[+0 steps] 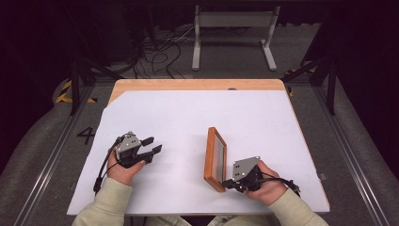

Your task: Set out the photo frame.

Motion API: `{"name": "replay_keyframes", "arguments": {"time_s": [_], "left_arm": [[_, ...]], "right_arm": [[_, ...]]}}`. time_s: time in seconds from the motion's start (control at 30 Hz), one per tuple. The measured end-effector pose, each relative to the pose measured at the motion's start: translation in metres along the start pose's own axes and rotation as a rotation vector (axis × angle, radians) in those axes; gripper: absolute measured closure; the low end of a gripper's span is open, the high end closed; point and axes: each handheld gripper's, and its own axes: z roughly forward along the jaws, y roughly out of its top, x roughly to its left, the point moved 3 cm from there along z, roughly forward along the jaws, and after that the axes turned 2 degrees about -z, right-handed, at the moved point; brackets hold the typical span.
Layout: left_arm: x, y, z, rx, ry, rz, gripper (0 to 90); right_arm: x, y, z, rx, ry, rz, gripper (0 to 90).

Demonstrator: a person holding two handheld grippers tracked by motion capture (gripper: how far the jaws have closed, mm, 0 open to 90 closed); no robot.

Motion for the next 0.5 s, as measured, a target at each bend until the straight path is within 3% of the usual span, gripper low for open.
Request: {"name": "replay_keyframes", "arguments": {"time_s": [0.5], "left_arm": [[0.0,0.0,0.001,0.0,-0.001,0.0,51.8]], "right_arm": [[0.011,0.018,0.02,-0.04,0.046,-0.025,90.0]]}}
